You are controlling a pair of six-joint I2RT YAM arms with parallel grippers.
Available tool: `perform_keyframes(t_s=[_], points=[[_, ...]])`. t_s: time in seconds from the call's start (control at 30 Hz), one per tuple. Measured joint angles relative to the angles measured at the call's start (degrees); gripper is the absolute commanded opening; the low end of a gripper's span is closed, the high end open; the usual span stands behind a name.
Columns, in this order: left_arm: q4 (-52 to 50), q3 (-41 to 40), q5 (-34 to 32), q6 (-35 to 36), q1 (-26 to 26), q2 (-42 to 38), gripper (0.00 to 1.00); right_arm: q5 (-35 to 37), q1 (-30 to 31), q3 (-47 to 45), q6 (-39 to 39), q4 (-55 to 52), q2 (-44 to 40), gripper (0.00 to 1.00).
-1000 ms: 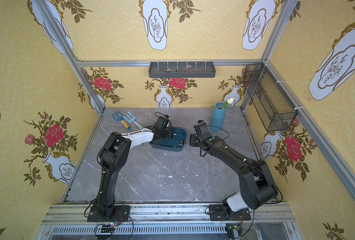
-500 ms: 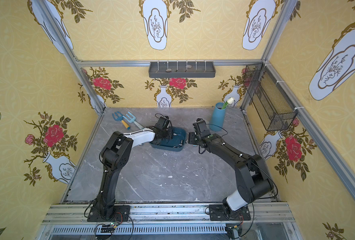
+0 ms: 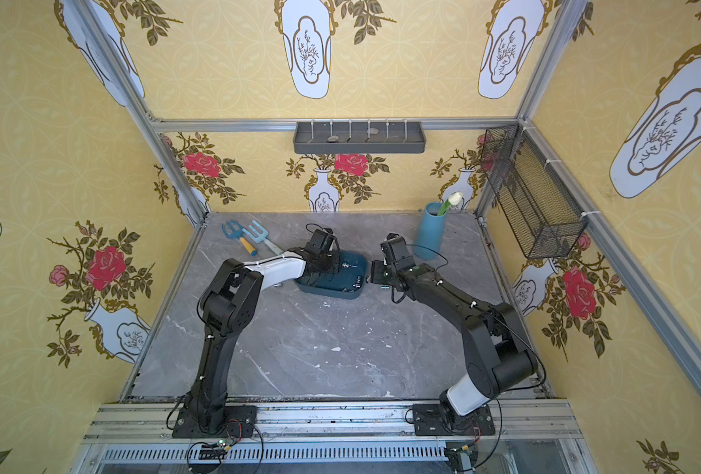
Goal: Take out the socket from the storage box
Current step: Pick up the socket head from the storage box.
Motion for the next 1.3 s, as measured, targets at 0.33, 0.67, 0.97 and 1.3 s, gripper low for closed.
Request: perform_keyframes(t_s=[0.33,0.67,0.97,1.3], points=[[0.37,-0.52,0.22,-0.26,0.04,0.0,0.29,-0.15,-0.04,0.0,0.0,0.0,0.15,0.6],[1.42,-2.47,0.26,-0.24,0.04,-1.33,0.23,-0.17,-0.09,0.0,0.0,0.0,0.46,0.6],[1.81,-5.55,0.44,-0.24,0.04,-4.92,0.2,-0.17,-0.11,0.0,0.0,0.0,0.68,0.59],[2.54,-14.82,1.29,-0.37,0.04,-16.28,0.19,-0.9,-0.26,0.48,0.0,0.02,0.96,0.6]])
